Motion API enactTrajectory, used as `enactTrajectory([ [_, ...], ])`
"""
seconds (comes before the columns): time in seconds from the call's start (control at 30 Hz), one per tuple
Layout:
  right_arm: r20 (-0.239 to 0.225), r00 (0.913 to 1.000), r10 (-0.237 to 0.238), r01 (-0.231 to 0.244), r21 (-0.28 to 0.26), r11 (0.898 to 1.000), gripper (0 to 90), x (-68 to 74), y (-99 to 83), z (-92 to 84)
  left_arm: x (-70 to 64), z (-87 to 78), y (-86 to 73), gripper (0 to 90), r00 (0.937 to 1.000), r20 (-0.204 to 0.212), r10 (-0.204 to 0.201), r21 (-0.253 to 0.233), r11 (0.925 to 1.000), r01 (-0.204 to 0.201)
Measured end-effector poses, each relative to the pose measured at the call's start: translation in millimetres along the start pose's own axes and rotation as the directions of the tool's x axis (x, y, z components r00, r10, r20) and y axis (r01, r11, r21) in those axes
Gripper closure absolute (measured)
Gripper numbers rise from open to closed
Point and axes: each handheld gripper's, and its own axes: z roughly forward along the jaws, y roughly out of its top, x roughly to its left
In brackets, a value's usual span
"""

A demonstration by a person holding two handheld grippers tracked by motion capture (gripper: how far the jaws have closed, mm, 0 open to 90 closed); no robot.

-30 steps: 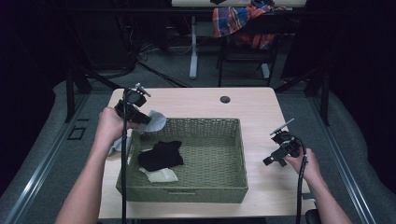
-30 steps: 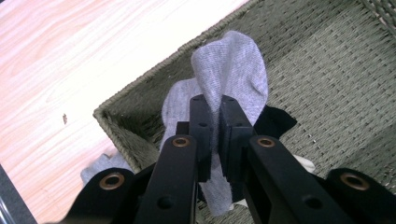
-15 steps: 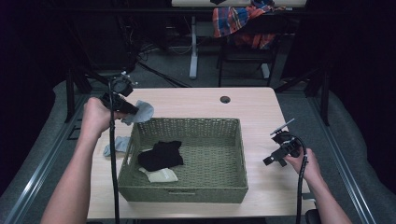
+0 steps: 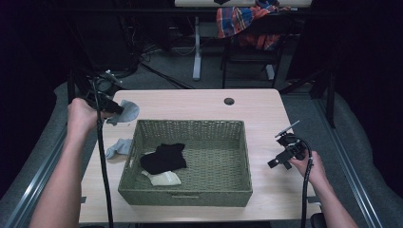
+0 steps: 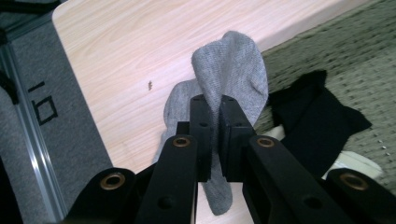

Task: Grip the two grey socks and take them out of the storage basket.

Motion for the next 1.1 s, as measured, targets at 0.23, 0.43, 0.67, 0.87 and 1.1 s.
enactTrajectory([
  [0.23, -0.011, 0.9998, -0.014, 0.015, 0.013, 1.0, 6.1, -1.7, 0.7, -1.0, 10.7, 8.6, -8.5, 86.0, 0.9995, -0.007, -0.031, 0.016, 0.9994, 0.031],
  [0.43, -0.009, 0.9997, -0.024, 0.025, 0.025, 0.999, 6.2, -1.9, 1.2, -2.5, 15.9, 12.9, -14.3, 86.1, 0.9988, -0.014, -0.047, 0.03, 0.9984, 0.047],
  [0.67, -0.01, 0.9997, -0.023, 0.024, 0.025, 0.999, 6.1, -1.3, 1.5, -1.3, 24.5, 18.2, -22.6, 86.1, 0.9971, -0.02, -0.074, 0.045, 0.9962, 0.075],
  [0.87, -0.012, 0.9999, -0.011, 0.011, 0.008, 1.0, 6.2, -0.6, 0.7, -0.4, 28.6, 30.5, -31.0, 86.1, 0.9945, -0.018, -0.104, 0.066, 0.9923, 0.105],
  [1.1, -0.011, 0.9999, 0.003, -0.003, -0.005, 1.0, 6.2, 0.5, 0.4, 1.4, 33.4, 44.8, -39.4, 86.1, 0.9927, -0.017, -0.119, 0.079, 0.9896, 0.12],
])
